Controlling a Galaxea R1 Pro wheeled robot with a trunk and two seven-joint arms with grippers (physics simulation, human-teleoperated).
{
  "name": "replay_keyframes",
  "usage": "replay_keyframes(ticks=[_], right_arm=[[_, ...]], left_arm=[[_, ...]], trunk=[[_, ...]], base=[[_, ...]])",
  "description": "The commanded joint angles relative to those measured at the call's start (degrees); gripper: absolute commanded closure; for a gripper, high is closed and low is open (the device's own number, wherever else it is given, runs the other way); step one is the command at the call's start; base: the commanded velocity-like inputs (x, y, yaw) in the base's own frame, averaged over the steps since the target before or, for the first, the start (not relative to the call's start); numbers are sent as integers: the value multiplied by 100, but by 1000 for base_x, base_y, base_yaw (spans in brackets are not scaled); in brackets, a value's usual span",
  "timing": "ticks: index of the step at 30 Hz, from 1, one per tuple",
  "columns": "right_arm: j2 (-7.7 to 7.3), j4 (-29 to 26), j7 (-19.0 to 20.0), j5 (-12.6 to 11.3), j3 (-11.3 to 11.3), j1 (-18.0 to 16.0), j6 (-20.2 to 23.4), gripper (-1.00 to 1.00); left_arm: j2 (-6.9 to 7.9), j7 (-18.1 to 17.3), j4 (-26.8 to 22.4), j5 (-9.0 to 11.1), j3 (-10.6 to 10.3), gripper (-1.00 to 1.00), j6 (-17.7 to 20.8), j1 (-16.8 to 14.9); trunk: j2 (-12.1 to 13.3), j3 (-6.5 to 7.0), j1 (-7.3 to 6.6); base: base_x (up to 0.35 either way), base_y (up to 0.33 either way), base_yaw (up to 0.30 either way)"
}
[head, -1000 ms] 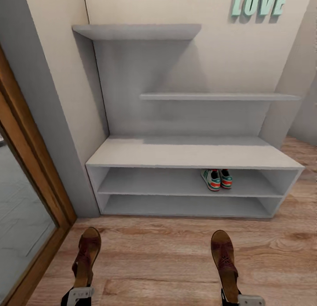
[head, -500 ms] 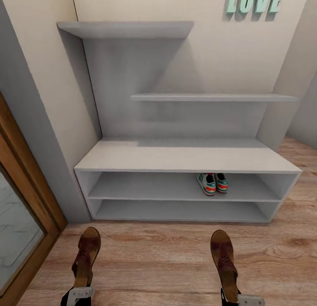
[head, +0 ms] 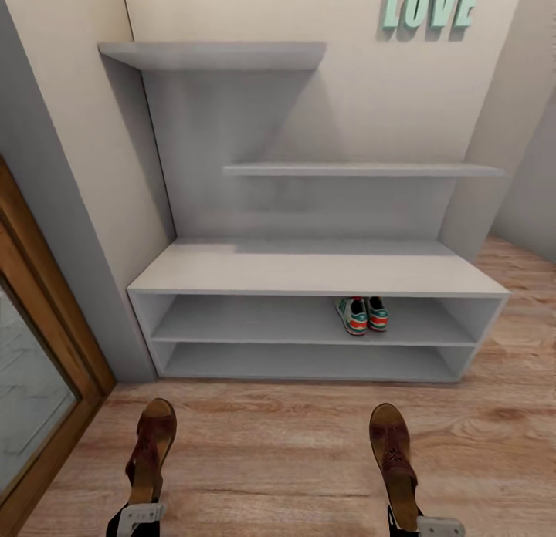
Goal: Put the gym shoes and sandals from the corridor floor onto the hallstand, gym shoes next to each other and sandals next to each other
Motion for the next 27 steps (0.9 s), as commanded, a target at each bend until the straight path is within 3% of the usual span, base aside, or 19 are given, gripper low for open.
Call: replay_keyframes(ticks=[1,27], right_arm=[[-5,3,-31,-46,50,-3,-12,100],[-4,3,-37,-51,50,-3,-18,100]], left_arm=[[-3,-45,3,-34,51,100,-14,-4],[-3,-46,6,-34,51,100,-14,-4]], trunk=[[-2,-5,-3],[-2,-5,-3]], base=[[-138,-77,0],[-70,-47,0]])
